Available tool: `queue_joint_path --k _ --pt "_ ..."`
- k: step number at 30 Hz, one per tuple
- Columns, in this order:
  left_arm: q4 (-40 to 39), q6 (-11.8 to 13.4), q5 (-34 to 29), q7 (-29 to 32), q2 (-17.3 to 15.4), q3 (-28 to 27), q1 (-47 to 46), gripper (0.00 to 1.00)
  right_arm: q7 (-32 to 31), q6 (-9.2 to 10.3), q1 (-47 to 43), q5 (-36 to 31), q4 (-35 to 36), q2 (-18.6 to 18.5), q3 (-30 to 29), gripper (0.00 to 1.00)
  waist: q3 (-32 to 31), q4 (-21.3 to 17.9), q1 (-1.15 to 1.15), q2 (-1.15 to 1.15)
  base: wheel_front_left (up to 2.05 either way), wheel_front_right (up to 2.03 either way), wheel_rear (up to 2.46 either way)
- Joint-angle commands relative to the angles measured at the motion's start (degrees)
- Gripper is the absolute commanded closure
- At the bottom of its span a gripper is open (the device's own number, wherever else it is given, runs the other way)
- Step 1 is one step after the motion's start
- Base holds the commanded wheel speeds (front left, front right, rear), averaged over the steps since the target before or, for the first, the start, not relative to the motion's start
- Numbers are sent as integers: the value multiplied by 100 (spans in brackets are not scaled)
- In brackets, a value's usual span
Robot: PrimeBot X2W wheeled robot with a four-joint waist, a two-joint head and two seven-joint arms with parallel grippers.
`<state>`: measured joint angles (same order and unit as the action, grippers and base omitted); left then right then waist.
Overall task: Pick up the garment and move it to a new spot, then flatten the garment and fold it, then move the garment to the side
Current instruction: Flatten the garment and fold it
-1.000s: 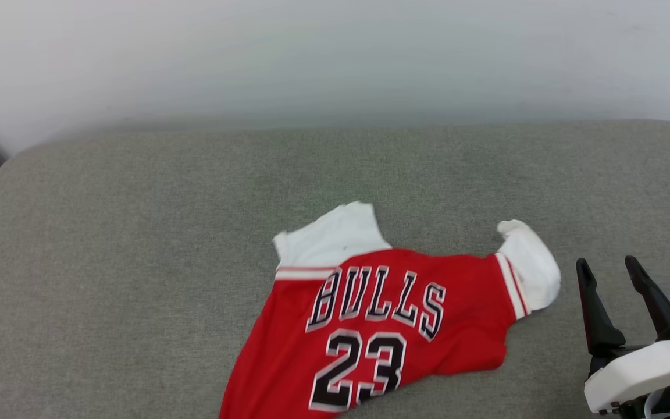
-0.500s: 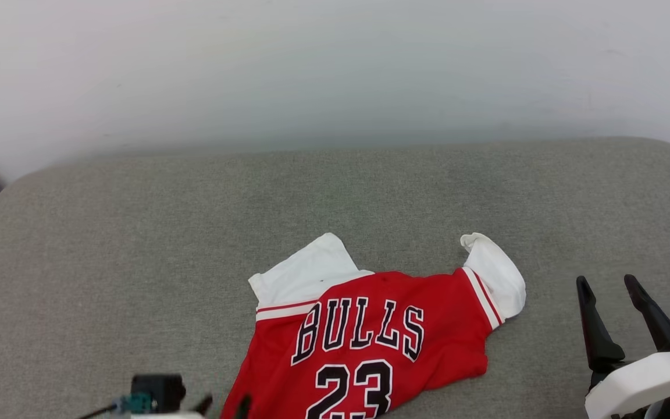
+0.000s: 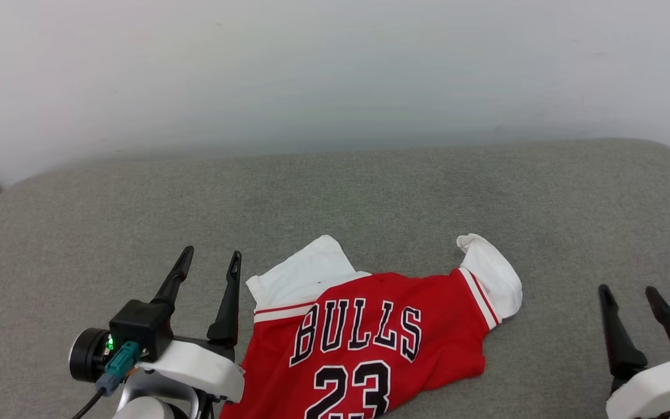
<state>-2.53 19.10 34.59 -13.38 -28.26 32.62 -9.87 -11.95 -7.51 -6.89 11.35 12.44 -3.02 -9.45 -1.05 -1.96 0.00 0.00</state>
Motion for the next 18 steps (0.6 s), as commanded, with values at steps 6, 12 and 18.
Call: queue_joint_path --k 6,12,18 --pt "157 89 -164 -151 180 -176 10 0 -467 3 219 303 -460 -25 -482 0 87 200 0 0 0 0 0" --pt "198 19 -256 -180 385 -293 -30 0 -1395 3 967 856 -1193 -503 -458 0 377 551 0 0 0 0 0" --pt "211 -148 -436 -191 677 -316 -282 0 -2734 3 2007 1224 -1928 -1112 -142 0 856 899 0 0 0 0 0"
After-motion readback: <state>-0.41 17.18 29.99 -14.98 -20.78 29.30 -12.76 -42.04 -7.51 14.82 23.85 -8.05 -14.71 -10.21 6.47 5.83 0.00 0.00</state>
